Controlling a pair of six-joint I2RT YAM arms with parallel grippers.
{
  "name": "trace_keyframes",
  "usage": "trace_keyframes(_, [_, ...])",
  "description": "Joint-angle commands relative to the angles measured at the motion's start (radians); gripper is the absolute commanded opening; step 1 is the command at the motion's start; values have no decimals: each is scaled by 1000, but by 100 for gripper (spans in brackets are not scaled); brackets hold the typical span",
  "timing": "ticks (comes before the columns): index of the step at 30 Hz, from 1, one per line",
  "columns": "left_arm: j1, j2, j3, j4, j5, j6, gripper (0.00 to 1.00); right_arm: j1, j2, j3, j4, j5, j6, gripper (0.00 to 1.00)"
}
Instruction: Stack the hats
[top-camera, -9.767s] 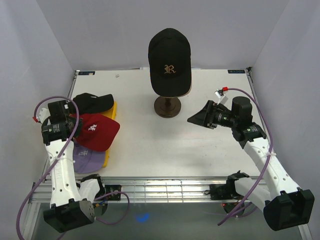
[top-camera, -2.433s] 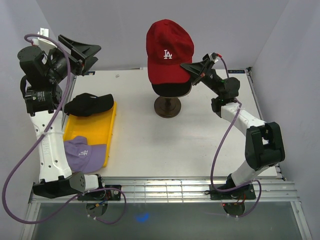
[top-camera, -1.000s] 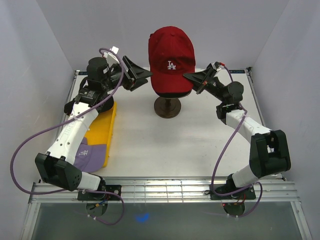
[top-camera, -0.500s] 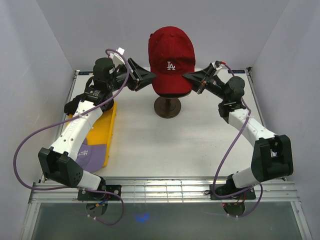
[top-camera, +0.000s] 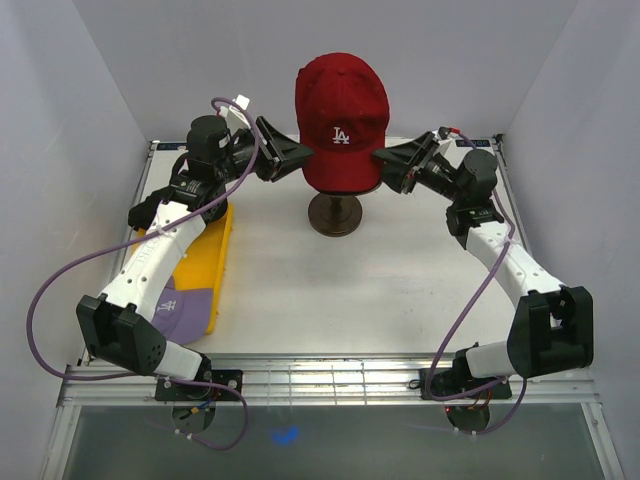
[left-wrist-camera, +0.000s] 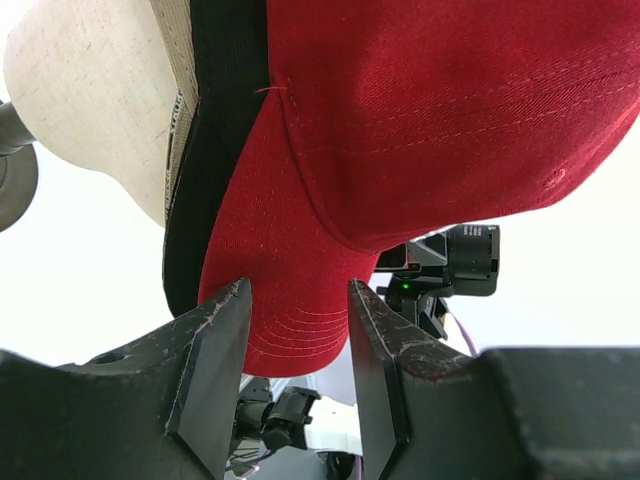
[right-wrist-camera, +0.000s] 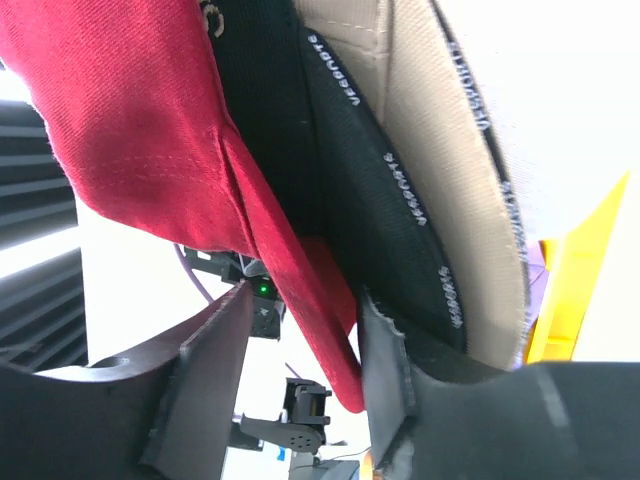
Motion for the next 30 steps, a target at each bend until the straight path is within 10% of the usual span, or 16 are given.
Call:
trace_keyframes(1, [-5,-17,11,20,-8,2,53,-13,-40,40,-51,-1,-51,50])
trace_keyframes(15, [-27,-3,37,19,-13,-6,47,-34,-8,147,-247,4,-140,8])
trace_keyframes(30, [-29,-11,35,17,-17,-6,46,-73,-12,55,-425,50,-266,8])
